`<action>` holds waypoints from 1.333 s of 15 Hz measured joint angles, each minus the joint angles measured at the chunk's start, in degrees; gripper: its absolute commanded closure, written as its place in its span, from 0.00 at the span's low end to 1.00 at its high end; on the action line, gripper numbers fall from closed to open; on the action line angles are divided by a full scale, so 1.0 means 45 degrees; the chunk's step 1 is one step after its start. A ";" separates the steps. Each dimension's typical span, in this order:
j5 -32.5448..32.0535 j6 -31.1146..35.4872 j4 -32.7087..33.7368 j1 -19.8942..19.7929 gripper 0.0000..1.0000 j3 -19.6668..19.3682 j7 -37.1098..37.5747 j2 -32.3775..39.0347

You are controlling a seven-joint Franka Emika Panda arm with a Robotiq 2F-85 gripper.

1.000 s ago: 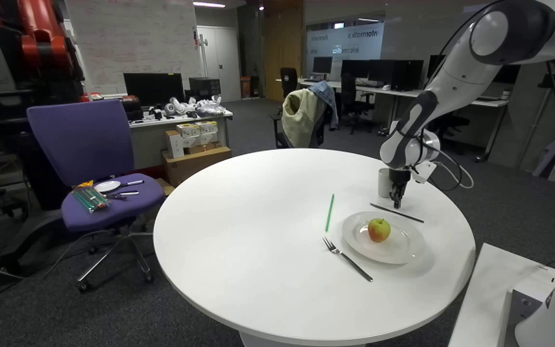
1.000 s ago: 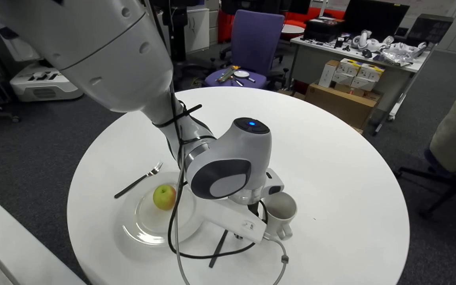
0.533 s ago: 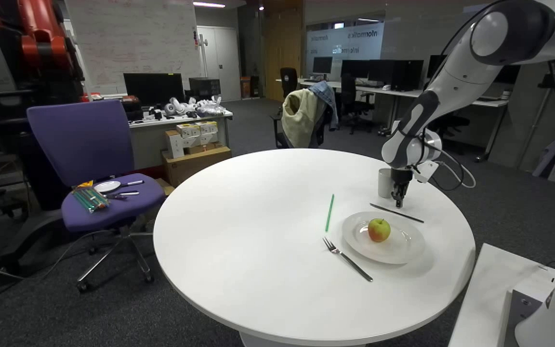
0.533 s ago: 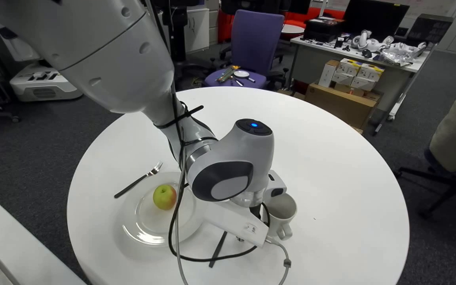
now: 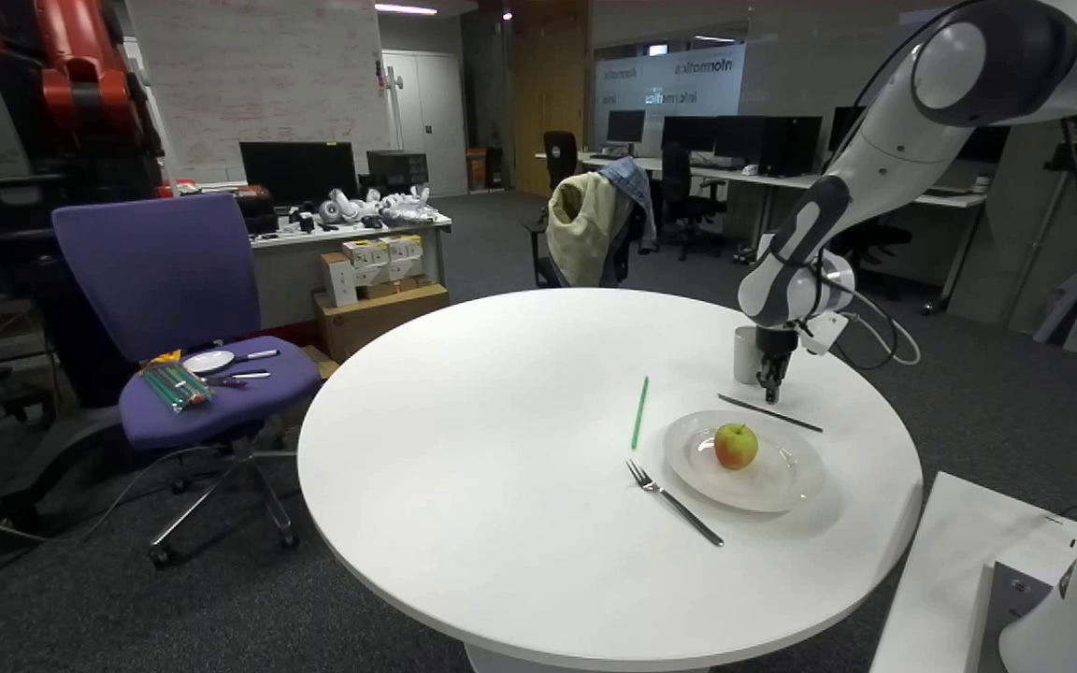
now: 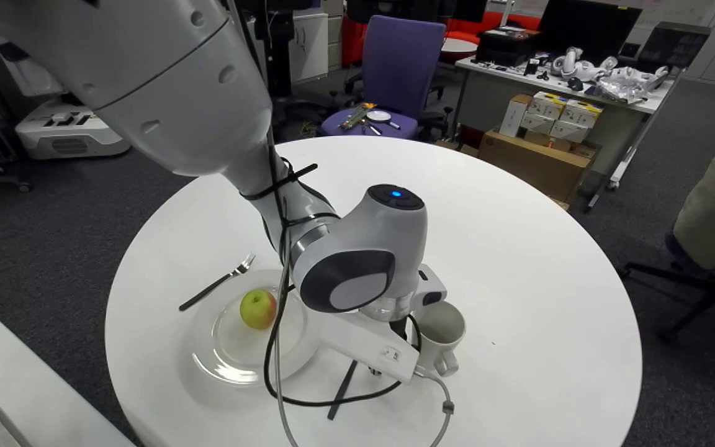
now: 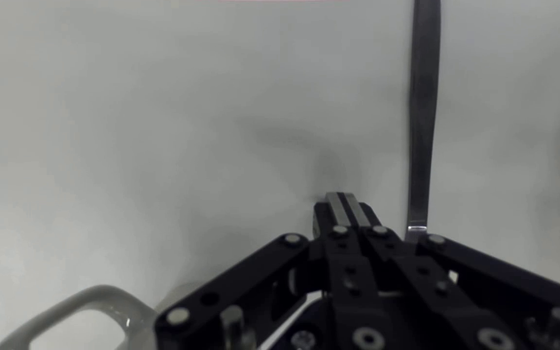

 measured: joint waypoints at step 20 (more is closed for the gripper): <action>0.0004 0.0000 -0.0208 -0.0112 1.00 0.0235 -0.0074 -0.0082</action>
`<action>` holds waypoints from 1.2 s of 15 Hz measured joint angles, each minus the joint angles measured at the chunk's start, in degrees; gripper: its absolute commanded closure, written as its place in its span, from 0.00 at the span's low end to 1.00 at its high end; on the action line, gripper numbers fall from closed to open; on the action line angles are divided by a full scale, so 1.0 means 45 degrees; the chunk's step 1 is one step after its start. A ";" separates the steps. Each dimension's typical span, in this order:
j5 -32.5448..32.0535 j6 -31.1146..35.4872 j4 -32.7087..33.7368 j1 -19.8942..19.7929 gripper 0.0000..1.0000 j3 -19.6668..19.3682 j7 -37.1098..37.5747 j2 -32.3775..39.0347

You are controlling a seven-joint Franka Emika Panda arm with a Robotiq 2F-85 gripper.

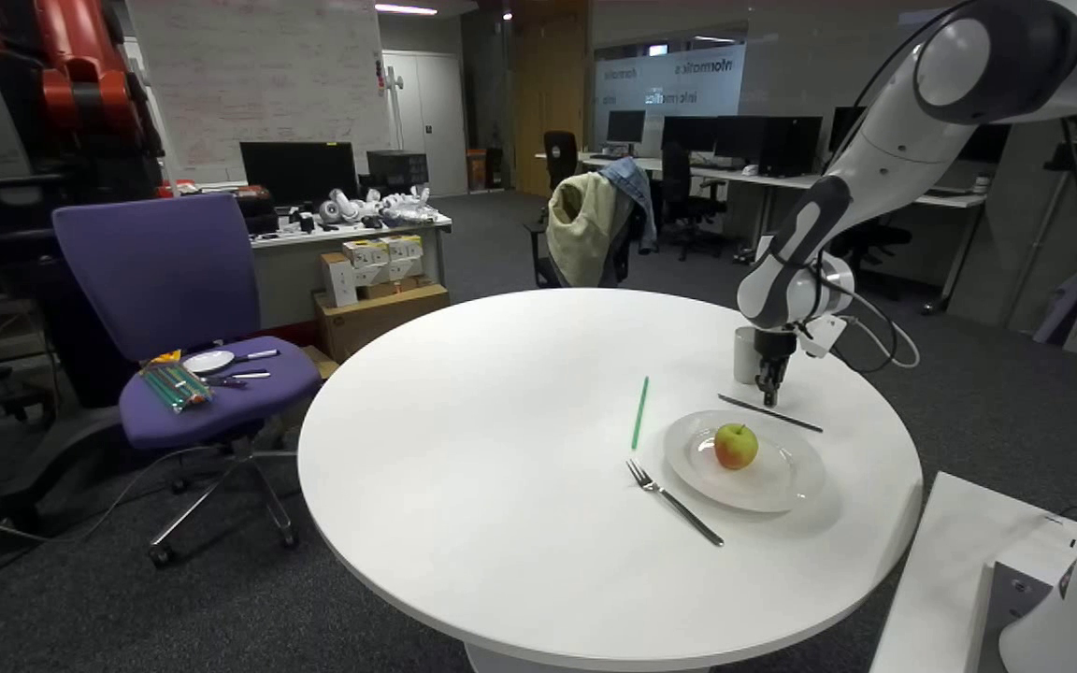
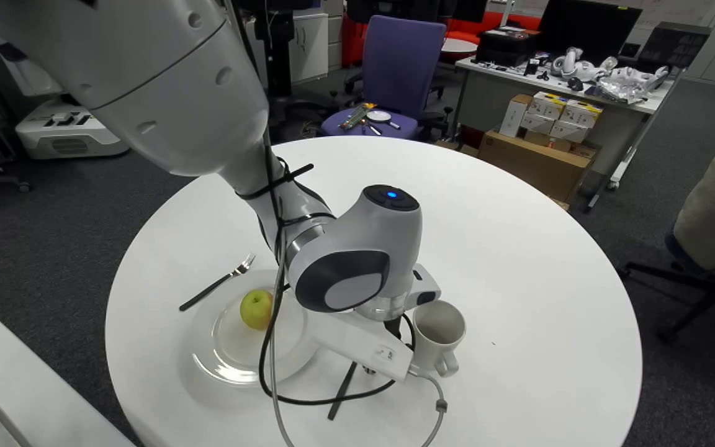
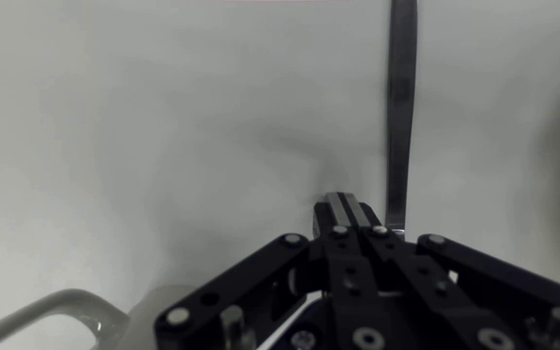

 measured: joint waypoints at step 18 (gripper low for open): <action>-0.0042 0.0502 -0.0799 -0.0076 1.00 -0.0027 -0.0197 -0.0368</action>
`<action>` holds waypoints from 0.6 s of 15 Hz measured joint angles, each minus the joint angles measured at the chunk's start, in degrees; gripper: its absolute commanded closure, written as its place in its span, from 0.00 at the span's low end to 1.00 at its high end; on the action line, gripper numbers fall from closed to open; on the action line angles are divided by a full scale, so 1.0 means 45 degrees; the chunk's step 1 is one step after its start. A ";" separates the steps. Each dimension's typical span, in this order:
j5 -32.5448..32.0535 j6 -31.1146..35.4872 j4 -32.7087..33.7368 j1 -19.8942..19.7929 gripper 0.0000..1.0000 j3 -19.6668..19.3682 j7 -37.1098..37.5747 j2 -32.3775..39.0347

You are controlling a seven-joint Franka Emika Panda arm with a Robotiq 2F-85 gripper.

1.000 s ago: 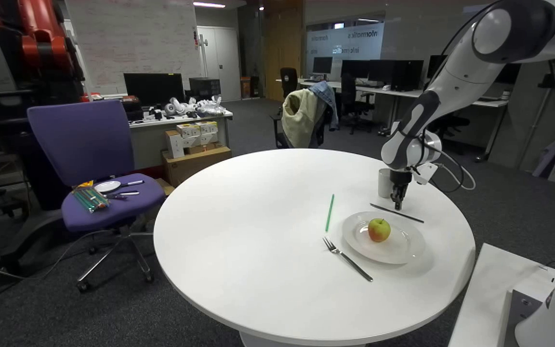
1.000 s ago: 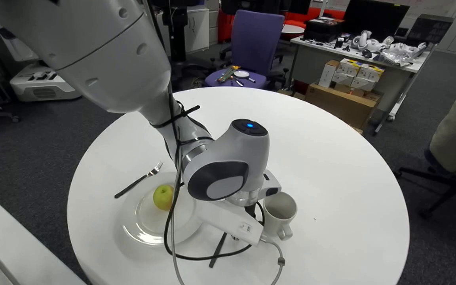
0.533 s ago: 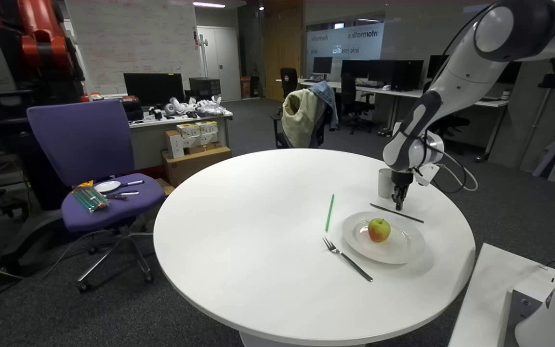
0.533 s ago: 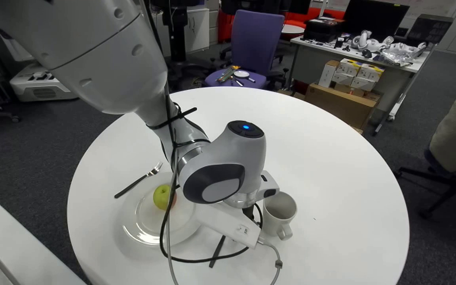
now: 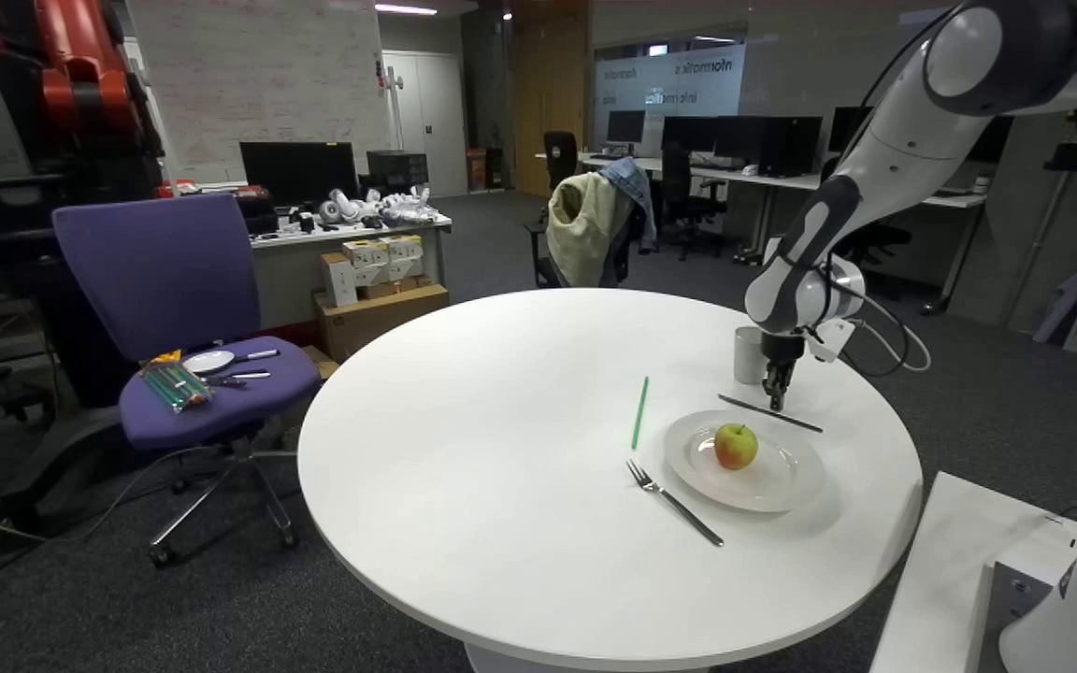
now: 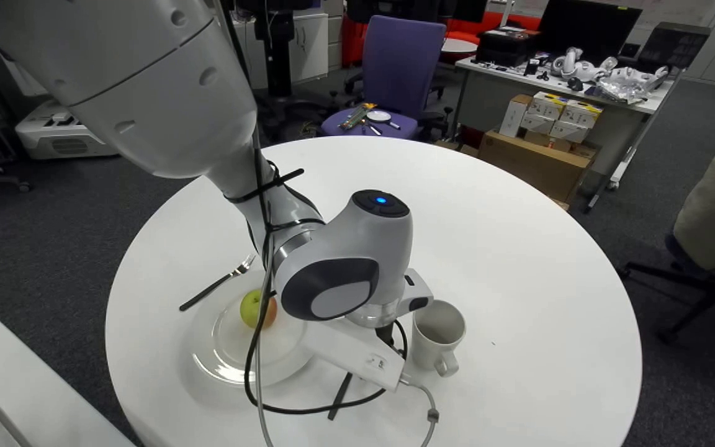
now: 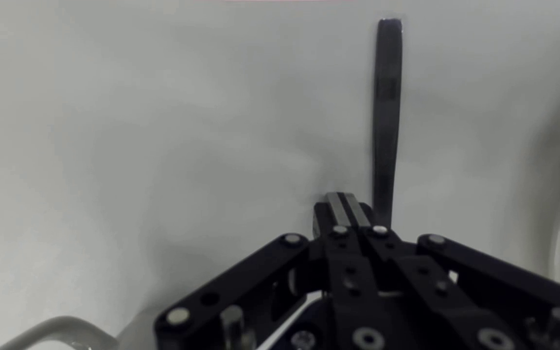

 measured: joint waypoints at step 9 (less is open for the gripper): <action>-0.0016 0.0000 -0.0130 0.0023 1.00 0.0007 -0.0179 -0.0069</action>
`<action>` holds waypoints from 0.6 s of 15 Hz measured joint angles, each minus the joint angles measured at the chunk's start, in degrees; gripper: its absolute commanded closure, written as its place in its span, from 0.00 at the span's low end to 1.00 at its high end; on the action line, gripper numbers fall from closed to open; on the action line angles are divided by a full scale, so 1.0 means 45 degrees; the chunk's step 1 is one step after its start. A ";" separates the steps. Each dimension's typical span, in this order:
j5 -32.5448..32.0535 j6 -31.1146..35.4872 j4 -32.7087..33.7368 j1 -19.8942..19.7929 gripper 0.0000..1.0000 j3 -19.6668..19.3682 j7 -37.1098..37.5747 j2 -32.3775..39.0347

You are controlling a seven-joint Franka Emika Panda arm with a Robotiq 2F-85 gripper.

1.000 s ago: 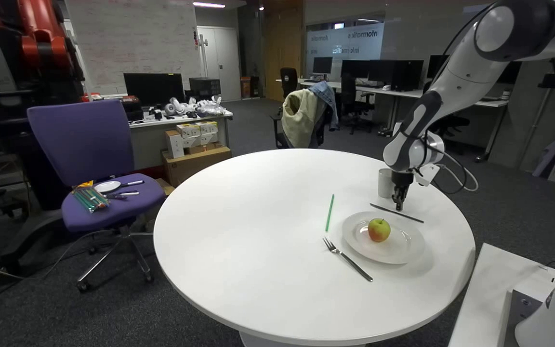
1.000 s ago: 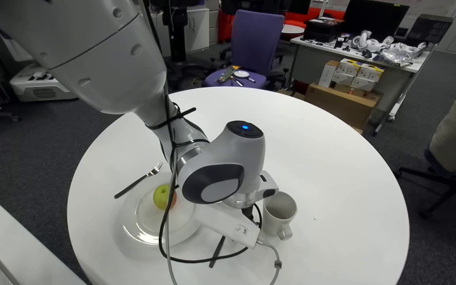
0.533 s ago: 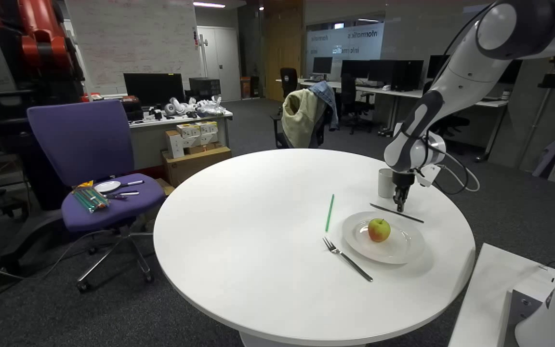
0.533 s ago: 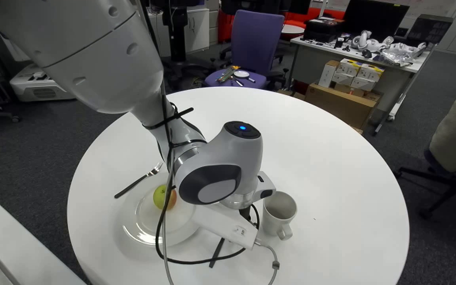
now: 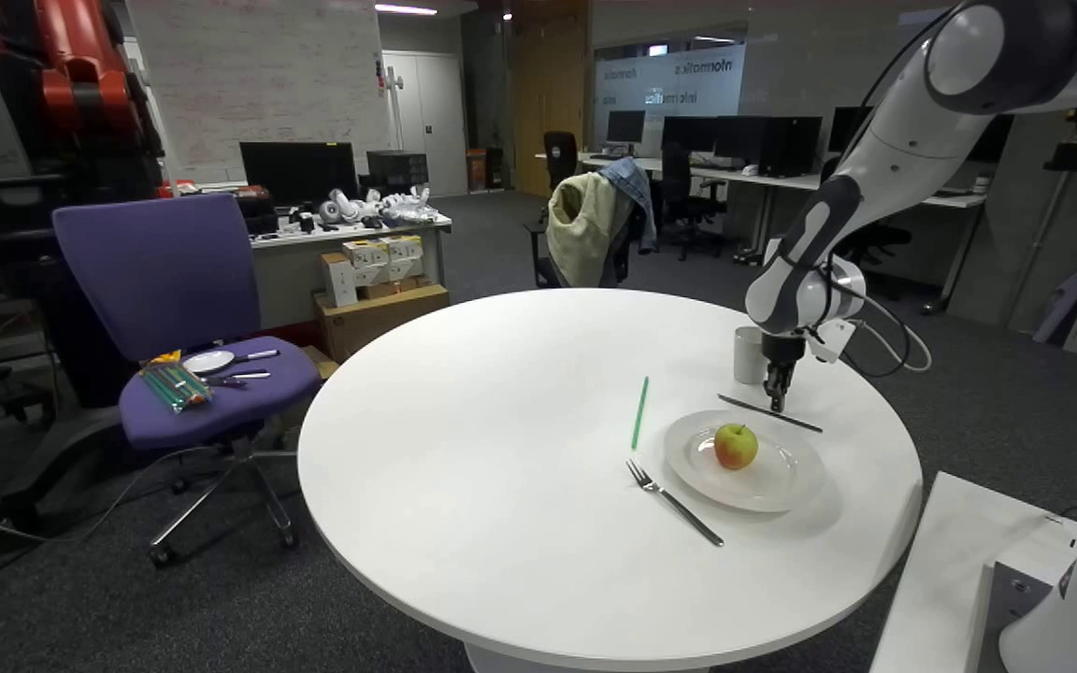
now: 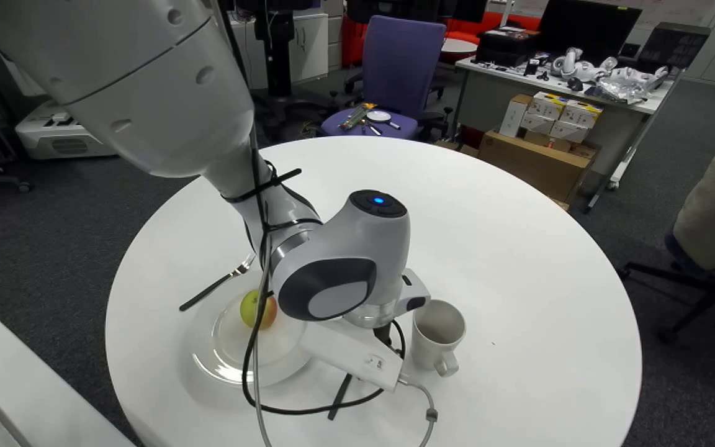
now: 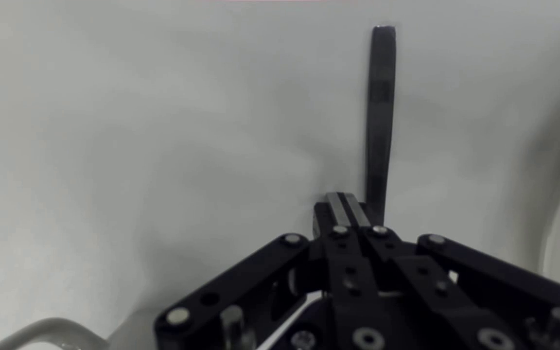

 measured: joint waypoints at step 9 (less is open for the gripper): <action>0.0000 0.0000 -0.0091 0.0017 1.00 0.0027 -0.0438 -0.0050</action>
